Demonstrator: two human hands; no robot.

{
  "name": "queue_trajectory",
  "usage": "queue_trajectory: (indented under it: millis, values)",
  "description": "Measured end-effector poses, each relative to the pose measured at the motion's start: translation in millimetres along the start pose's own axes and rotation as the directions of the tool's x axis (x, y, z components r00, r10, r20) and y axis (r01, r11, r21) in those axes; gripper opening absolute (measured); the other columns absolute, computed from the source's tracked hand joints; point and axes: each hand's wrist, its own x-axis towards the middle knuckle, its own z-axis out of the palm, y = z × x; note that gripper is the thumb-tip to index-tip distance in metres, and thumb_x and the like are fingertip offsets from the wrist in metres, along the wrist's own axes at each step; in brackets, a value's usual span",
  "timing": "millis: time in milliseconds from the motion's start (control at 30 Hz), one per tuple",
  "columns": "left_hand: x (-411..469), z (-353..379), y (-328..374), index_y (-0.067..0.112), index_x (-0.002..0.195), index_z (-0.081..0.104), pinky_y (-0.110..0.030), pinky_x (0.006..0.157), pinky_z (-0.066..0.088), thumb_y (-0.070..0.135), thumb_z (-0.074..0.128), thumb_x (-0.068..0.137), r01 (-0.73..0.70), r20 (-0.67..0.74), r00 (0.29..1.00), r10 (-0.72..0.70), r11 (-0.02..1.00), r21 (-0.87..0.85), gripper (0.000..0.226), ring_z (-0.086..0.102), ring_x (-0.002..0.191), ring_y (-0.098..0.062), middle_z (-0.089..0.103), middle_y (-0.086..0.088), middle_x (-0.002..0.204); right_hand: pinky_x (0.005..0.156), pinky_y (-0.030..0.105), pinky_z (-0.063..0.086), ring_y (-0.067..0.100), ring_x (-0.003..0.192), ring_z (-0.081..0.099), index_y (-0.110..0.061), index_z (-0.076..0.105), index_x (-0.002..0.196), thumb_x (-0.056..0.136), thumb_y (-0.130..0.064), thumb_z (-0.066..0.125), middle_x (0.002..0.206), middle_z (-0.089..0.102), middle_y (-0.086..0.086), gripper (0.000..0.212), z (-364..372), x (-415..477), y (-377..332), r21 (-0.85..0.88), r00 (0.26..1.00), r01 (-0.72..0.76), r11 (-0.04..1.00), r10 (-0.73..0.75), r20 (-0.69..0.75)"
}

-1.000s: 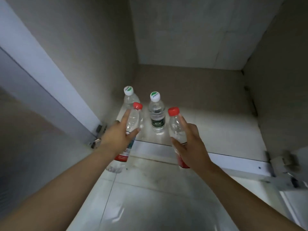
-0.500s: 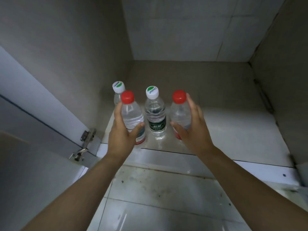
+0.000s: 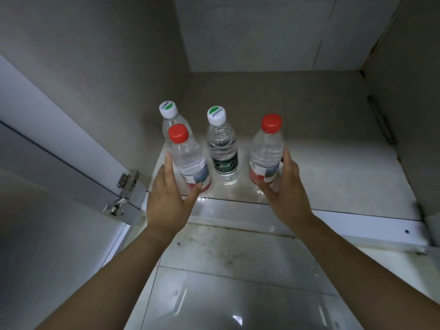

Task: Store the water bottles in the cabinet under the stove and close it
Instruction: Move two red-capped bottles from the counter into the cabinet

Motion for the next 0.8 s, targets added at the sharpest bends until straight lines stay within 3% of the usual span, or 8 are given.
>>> queue_trajectory:
  millis: [133,267,367,567,800]
  values:
    - [-18.6,-6.3,-9.7,0.042,0.141,-0.020,-0.065,0.107,0.025,0.081,0.019,0.069,0.082,0.142,0.982,-0.126,0.956,0.280,0.090,0.019,0.141,-0.036,0.014,-0.009,0.157,0.099,0.035,0.042,0.026,0.130,0.041,-0.016,0.016,0.145,0.086,-0.051,0.051,0.146,0.034,0.010,0.077,-4.4,-14.9,3.1,-0.300,0.997,-0.020,0.954,0.040,0.059]
    - [-43.7,-41.8,11.8,0.043,0.139,-0.023,-0.062,0.111,0.014,0.078,0.014,0.075,0.058,0.242,0.953,-0.181,0.894,0.444,0.082,0.006,0.144,-0.032,0.005,-0.006,0.158,0.102,0.043,0.040,0.032,0.131,0.038,-0.010,0.021,0.144,0.088,-0.053,0.046,0.147,0.033,0.017,0.076,-31.3,-36.2,-31.1,-0.537,0.982,-0.040,0.843,0.132,0.135]
    - [-59.6,-89.6,46.7,0.042,0.140,-0.024,-0.059,0.113,0.010,0.076,0.012,0.079,-0.013,0.318,0.934,-0.163,0.874,0.486,0.079,0.004,0.145,-0.030,0.005,-0.004,0.159,0.105,0.043,0.036,0.031,0.135,0.030,-0.011,0.020,0.145,0.089,-0.056,0.041,0.150,0.027,0.015,0.075,-66.5,-52.4,-85.8,-0.595,0.954,-0.047,0.803,0.212,0.211]
    - [-83.8,-231.8,142.1,0.040,0.144,-0.011,-0.060,0.110,0.016,0.078,0.006,0.073,-0.272,0.476,0.878,0.043,0.864,0.424,0.082,0.015,0.144,-0.030,0.021,-0.006,0.155,0.107,0.039,0.032,0.027,0.139,0.025,-0.014,0.018,0.146,0.089,-0.057,0.038,0.153,0.022,0.010,0.074,-159.2,-108.1,-247.8,-0.613,0.892,-0.083,0.786,0.333,0.305]
    - [-118.1,-418.0,267.5,0.038,0.147,0.002,-0.058,0.106,0.024,0.074,0.018,0.078,-0.366,0.545,0.828,0.129,0.862,0.352,0.080,0.022,0.141,-0.030,0.029,-0.007,0.152,0.109,0.042,0.030,0.025,0.140,0.019,-0.016,0.012,0.146,0.090,-0.057,0.035,0.153,0.019,0.006,0.073,-280.7,-153.9,-442.2,-0.589,0.840,-0.121,0.799,0.399,0.368]
